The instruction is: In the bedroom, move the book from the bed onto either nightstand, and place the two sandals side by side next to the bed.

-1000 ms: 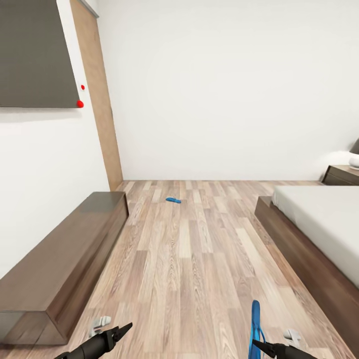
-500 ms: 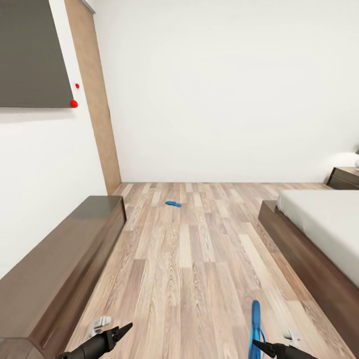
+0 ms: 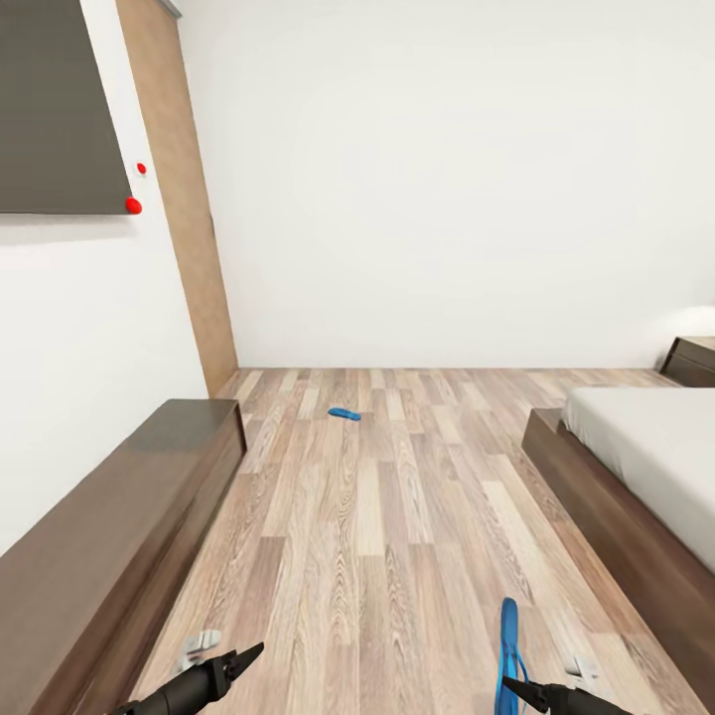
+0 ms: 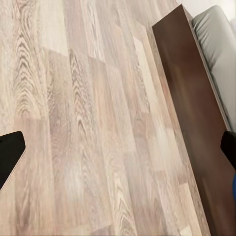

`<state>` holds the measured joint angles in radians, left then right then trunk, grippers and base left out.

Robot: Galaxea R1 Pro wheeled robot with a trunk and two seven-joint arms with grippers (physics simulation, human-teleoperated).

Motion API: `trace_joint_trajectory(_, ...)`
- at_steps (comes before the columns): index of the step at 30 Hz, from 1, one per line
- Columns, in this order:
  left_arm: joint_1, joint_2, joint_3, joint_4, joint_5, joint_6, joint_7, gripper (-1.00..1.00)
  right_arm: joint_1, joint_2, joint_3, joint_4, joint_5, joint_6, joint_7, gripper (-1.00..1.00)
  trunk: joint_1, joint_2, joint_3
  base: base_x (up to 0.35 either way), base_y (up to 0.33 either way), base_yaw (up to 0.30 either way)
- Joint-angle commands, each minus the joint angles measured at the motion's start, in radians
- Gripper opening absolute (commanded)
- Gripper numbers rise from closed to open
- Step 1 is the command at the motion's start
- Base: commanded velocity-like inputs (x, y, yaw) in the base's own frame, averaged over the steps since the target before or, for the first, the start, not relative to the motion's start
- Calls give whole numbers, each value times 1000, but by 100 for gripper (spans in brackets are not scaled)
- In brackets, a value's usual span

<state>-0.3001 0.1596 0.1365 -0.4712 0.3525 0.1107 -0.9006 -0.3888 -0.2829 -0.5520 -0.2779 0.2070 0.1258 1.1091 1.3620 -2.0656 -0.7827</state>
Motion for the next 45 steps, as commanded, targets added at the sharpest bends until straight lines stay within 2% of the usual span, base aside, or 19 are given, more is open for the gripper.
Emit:
trace_joint_trajectory(1, -1, 0, 2, 0, 6, 10, -4, 100, -1, 1, -9, -1, 6, 11, 5, -100, 0, 0, -1, 281, 0, 0)
trace_joint_trajectory(45, -1, 0, 2, 0, 5, 10, -3, 100, -1, 1, -9, -1, 6, 11, 5, -100, 0, 0, -1, 291, 19, 0)
